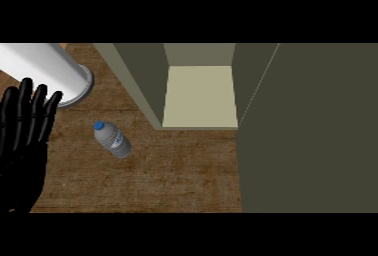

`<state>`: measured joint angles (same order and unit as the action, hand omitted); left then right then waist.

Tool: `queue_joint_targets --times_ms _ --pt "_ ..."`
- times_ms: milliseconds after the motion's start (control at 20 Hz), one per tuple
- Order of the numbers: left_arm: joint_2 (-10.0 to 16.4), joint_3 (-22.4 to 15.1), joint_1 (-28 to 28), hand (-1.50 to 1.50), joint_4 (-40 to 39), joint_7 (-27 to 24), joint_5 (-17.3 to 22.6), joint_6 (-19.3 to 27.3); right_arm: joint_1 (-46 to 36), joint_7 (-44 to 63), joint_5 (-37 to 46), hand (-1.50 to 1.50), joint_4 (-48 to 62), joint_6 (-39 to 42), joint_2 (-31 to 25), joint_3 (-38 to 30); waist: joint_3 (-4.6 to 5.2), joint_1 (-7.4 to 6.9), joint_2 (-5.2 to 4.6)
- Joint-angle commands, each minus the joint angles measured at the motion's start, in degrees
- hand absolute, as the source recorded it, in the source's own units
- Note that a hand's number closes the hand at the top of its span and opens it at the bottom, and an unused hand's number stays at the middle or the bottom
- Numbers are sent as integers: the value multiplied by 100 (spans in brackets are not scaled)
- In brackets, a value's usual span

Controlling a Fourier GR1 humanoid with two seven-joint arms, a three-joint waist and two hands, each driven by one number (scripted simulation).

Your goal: Pick up the bottled water, place it into the cabinet and close the cabinet

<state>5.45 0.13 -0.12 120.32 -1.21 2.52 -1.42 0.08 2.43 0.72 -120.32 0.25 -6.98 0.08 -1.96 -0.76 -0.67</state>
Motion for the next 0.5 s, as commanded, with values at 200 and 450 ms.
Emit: queue_joint_targets --times_ms 200,450 --pt "-308 -550 -891 -150 -545 741 -1169 718 632 -211 -29 -150 -852 296 43 345 192 153 76" --pt "-538 -394 -370 -150 -1001 1974 424 1933 1071 634 -1508 -150 -280 574 530 742 190 170 51"
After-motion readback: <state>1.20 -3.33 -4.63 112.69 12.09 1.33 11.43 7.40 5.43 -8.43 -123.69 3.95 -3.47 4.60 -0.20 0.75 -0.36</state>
